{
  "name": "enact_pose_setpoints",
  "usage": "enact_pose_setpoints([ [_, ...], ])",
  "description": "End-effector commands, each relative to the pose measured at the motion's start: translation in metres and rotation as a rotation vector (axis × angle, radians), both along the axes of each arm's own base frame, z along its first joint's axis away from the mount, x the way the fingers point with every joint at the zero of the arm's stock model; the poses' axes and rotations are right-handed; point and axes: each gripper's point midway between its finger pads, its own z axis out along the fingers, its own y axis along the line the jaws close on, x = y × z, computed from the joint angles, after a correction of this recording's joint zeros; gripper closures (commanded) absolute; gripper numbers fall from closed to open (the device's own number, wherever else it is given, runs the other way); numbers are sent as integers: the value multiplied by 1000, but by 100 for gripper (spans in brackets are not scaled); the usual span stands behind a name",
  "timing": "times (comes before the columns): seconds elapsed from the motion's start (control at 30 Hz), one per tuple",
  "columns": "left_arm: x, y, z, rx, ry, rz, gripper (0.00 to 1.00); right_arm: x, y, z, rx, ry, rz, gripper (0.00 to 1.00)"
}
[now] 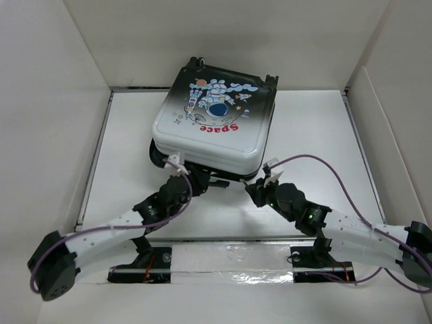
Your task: Pack the luggage
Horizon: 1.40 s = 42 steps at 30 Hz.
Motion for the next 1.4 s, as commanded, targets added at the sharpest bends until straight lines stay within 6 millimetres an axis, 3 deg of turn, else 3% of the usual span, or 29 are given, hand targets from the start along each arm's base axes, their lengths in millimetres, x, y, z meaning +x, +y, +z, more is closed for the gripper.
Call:
enact_pose_setpoints([
  [0.0, 0, 83, -26, 88, 78, 286, 69, -22, 34, 24, 82, -10, 176, 100],
  [0.03, 3, 96, -15, 37, 66, 349, 69, -21, 36, 25, 87, -11, 177, 100],
  [0.07, 10, 121, 12, -41, 4, 448, 69, -21, 38, 23, 87, -8, 183, 100],
  [0.13, 16, 147, 44, -125, -83, 553, 69, -24, 44, 22, 95, -6, 208, 100],
  [0.17, 22, 166, 75, -195, -167, 650, 68, -25, 45, 23, 97, -8, 213, 100],
  [0.2, 27, 189, 86, -210, -197, 753, 67, -25, 46, 22, 98, -7, 219, 100],
  [0.27, 41, 208, 108, -239, -206, 868, 66, -25, 47, 24, 101, -12, 221, 100],
  [0.3, 48, 227, 113, -239, -207, 944, 66, -24, 48, 27, 102, -18, 221, 100],
  [0.4, 77, 243, 110, -243, -140, 985, 64, -23, 47, 27, 98, -19, 212, 100],
  [0.43, 82, 275, 106, -240, -130, 1071, 64, -24, 46, 29, 104, -24, 215, 100],
  [0.5, 102, 291, 84, -268, -62, 1037, 64, -27, 47, 31, 108, -30, 225, 100],
  [0.53, 104, 331, 80, -303, -75, 1112, 65, -28, 48, 33, 115, -33, 232, 100],
  [0.57, 118, 322, 47, -337, 36, 1001, 65, -28, 48, 35, 119, -39, 234, 100],
  [0.63, 134, 322, 22, -347, 126, 922, 65, -28, 51, 39, 134, -50, 243, 100],
  [0.67, 150, 313, 0, -357, 227, 851, 65, -27, 53, 36, 128, -43, 246, 100],
  [0.73, 164, 292, -26, -368, 309, 761, 66, -31, 62, 35, 129, -35, 280, 100],
  [0.77, 167, 292, -28, -371, 301, 757, 66, -31, 64, 40, 141, -43, 287, 100],
  [0.8, 169, 277, -29, -367, 295, 716, 66, -34, 70, 36, 136, -33, 301, 100],
  [0.87, 173, 262, -29, -355, 274, 684, 66, -37, 83, 49, 163, -49, 326, 100],
  [0.9, 174, 249, -30, -348, 284, 654, 66, -37, 91, 43, 144, -42, 336, 100],
  [1.0, 175, 217, -36, -345, 298, 565, 66, -38, 112, 58, 152, -66, 360, 100],
  [1.1, 177, 191, -25, -335, 243, 505, 65, -40, 123, 54, 154, -57, 372, 100],
  [1.17, 175, 155, -15, -326, 211, 415, 65, -38, 123, 54, 165, -60, 362, 100],
  [1.2, 171, 127, -10, -327, 198, 356, 65, -36, 122, 54, 178, -61, 345, 100],
  [1.23, 170, 128, -12, -330, 204, 361, 65, -36, 123, 56, 185, -64, 345, 100],
  [1.27, 161, 100, -12, -331, 199, 301, 65, -36, 126, 54, 177, -59, 354, 100],
  [1.3, 155, 88, -15, -336, 204, 281, 65, -36, 132, 54, 162, -59, 373, 100],
  [1.37, 142, 64, -21, -373, 211, 239, 65, -47, 155, 72, 174, -73, 452, 100],
])
